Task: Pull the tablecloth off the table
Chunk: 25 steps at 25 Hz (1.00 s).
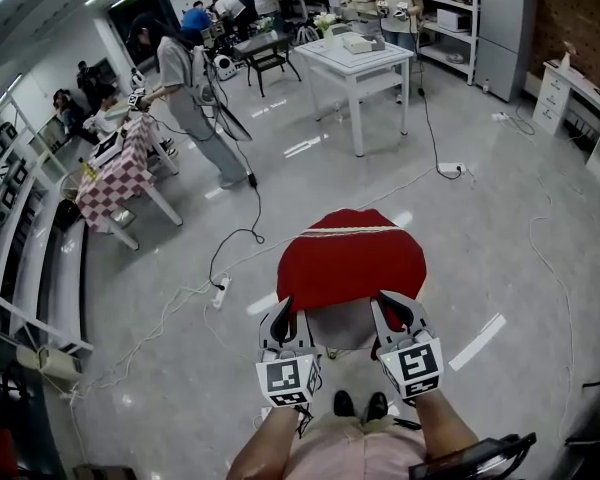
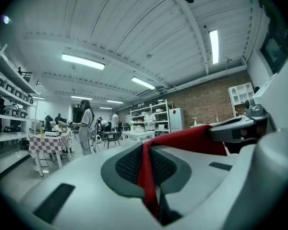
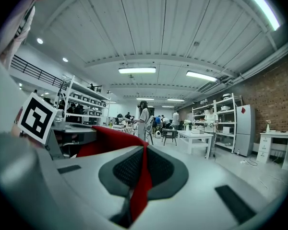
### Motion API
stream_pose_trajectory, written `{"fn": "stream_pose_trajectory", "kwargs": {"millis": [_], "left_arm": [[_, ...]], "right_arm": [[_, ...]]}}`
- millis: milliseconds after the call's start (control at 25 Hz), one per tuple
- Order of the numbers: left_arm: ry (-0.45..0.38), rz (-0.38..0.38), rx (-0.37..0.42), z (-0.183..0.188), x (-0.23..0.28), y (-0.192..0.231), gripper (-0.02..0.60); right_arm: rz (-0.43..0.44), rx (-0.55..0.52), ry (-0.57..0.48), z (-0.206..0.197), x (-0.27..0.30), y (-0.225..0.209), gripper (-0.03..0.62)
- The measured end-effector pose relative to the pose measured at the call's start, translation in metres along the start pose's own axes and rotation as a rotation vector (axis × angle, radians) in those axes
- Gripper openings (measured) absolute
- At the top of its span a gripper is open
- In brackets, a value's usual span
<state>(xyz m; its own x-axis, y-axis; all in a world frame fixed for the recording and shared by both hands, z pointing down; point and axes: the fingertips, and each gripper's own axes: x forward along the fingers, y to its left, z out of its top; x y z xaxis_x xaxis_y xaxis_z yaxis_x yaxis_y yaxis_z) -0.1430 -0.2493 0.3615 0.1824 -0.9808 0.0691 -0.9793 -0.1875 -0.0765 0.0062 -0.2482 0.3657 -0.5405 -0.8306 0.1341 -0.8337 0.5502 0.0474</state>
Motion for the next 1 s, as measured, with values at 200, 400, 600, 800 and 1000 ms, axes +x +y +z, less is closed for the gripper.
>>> {"fn": "stream_pose_trajectory", "kwargs": {"millis": [200, 400, 600, 800, 1000], "left_arm": [[-0.024, 0.008, 0.006, 0.013, -0.005, -0.005, 0.037], [-0.042, 0.021, 0.007, 0.019, -0.010, -0.012, 0.037], [-0.057, 0.040, 0.008, 0.026, -0.012, -0.019, 0.037], [-0.062, 0.054, -0.002, 0.025, -0.015, -0.027, 0.037], [-0.063, 0.052, -0.009, 0.021, -0.013, -0.030, 0.037]], "right_arm": [[0.004, -0.003, -0.025, 0.009, -0.009, -0.002, 0.029], [0.013, -0.008, -0.046, 0.009, -0.018, -0.005, 0.029], [0.035, -0.009, -0.062, 0.013, -0.025, -0.009, 0.029], [0.040, -0.006, -0.058, 0.007, -0.031, -0.014, 0.029], [0.047, 0.001, -0.053, 0.001, -0.031, -0.016, 0.029]]}}
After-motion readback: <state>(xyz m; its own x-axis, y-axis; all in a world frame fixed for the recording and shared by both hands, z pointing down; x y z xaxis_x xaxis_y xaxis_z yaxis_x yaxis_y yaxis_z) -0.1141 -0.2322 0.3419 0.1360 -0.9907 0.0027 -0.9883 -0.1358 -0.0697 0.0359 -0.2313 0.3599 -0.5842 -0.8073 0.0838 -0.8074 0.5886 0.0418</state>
